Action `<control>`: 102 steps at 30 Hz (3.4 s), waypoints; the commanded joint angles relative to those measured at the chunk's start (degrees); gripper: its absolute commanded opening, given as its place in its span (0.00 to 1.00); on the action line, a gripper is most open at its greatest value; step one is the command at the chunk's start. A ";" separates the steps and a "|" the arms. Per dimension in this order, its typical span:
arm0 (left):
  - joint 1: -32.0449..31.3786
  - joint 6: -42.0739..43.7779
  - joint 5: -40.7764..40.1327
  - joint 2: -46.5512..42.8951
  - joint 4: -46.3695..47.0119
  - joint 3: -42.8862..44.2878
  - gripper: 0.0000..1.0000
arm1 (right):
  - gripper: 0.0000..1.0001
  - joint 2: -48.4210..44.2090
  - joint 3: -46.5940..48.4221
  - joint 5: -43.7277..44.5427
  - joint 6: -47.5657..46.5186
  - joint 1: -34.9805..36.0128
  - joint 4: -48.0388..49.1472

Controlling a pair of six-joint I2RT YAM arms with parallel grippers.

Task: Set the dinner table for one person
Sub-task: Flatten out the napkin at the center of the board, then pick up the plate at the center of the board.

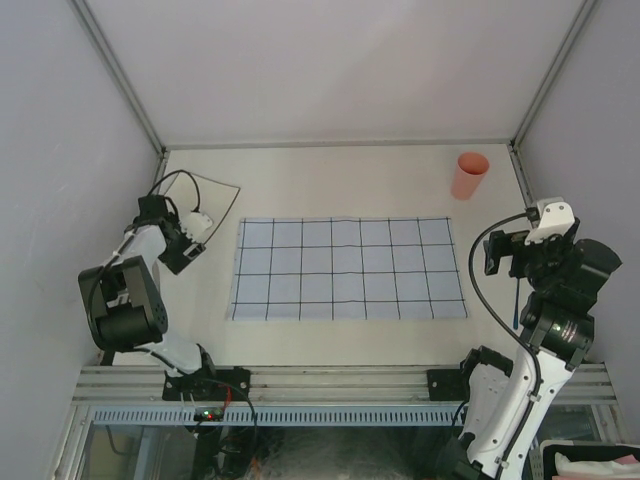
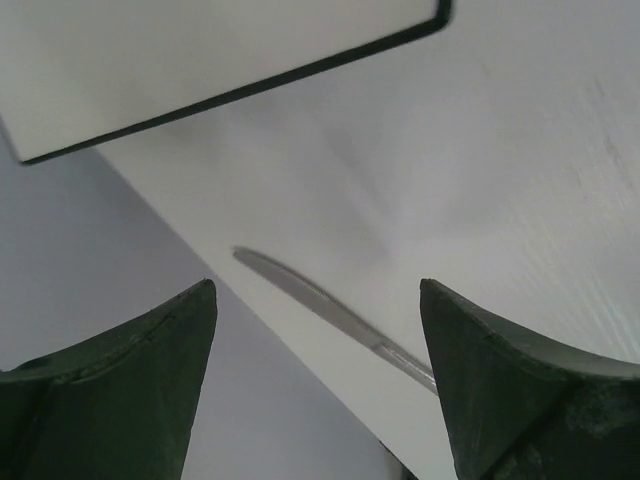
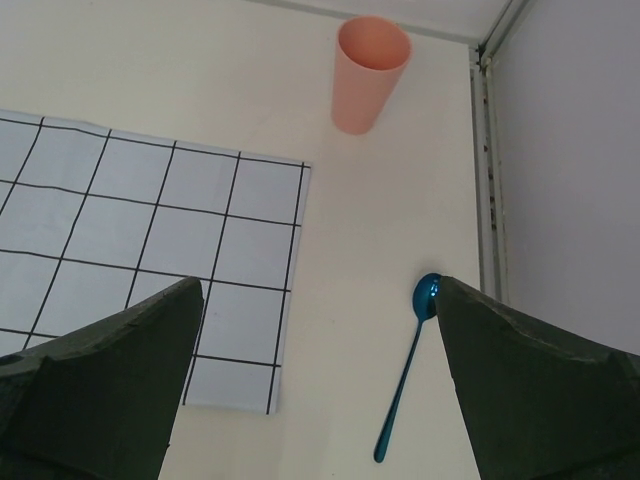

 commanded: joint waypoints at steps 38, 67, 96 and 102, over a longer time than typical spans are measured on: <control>-1.28 33.37 3.41 16.26 13.71 3.16 0.91 | 1.00 -1.60 1.26 1.20 5.57 -0.31 -2.76; -6.09 34.46 -4.32 21.75 13.62 7.12 0.00 | 1.00 -1.45 1.93 -3.54 6.04 -2.32 -1.76; -11.15 24.04 -6.52 4.02 9.33 2.44 0.00 | 1.00 -1.99 0.39 -6.32 4.77 -2.51 -1.79; -12.46 21.79 -5.68 2.05 6.78 3.22 0.00 | 1.00 -2.44 -0.05 -6.32 4.13 -2.53 -2.04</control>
